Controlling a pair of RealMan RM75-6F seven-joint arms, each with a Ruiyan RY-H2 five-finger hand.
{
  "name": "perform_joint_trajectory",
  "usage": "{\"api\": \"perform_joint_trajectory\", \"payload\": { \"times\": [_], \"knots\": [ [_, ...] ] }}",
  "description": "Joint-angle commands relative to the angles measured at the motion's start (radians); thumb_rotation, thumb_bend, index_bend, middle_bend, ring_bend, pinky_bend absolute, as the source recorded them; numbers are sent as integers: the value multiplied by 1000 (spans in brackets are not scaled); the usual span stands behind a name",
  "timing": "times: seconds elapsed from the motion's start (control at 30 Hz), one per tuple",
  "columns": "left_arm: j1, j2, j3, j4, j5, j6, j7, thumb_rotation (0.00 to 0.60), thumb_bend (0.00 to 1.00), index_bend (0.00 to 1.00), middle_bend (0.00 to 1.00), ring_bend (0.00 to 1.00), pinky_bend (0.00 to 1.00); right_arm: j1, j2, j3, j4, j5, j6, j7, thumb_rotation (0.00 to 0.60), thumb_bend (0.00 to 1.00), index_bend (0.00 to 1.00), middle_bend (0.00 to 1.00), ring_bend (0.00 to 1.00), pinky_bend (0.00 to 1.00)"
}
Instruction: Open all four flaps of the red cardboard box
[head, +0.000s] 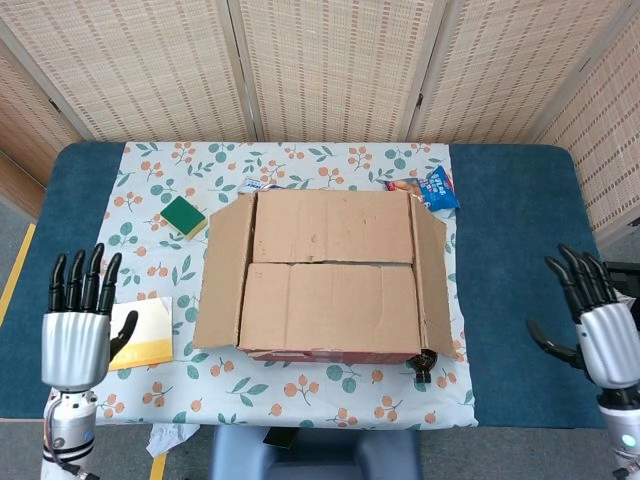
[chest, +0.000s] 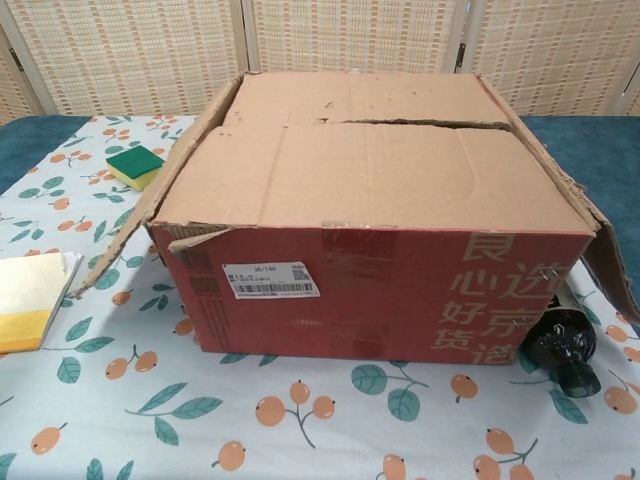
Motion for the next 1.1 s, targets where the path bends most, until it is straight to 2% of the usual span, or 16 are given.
{"api": "perform_joint_trajectory", "payload": {
  "times": [0.03,0.1,0.2,0.43,0.57,0.73,0.87,1.1],
  "knots": [
    [60,95,55,75,-52,-35,-203,597,308,0,46,0,54,134,48,67,-149,84,-196,-152,600,366,0,0,0,0],
    [82,106,68,105,-76,-45,-249,598,328,0,46,0,52,187,41,98,-191,159,-278,-245,600,366,0,0,0,0],
    [105,105,79,152,-96,-54,-315,600,344,0,46,0,53,252,6,130,-234,243,-356,-320,600,366,0,0,0,0],
    [140,93,74,270,-123,-62,-498,600,343,0,46,0,54,364,-88,161,-244,355,-441,-488,600,366,0,0,0,0],
    [156,83,74,308,-101,-44,-529,600,343,0,46,0,54,418,-158,164,-205,404,-449,-610,600,366,0,0,0,0],
    [172,84,71,322,-89,-34,-565,600,343,0,46,0,53,467,-237,166,-145,443,-457,-660,600,367,0,0,0,0],
    [183,92,69,323,-60,-11,-601,600,343,0,46,0,42,505,-334,157,-23,419,-449,-646,600,367,0,0,0,0],
    [195,114,66,315,-46,-10,-648,600,344,0,38,0,36,550,-421,148,72,443,-476,-640,600,366,0,0,0,0]
  ]
}}
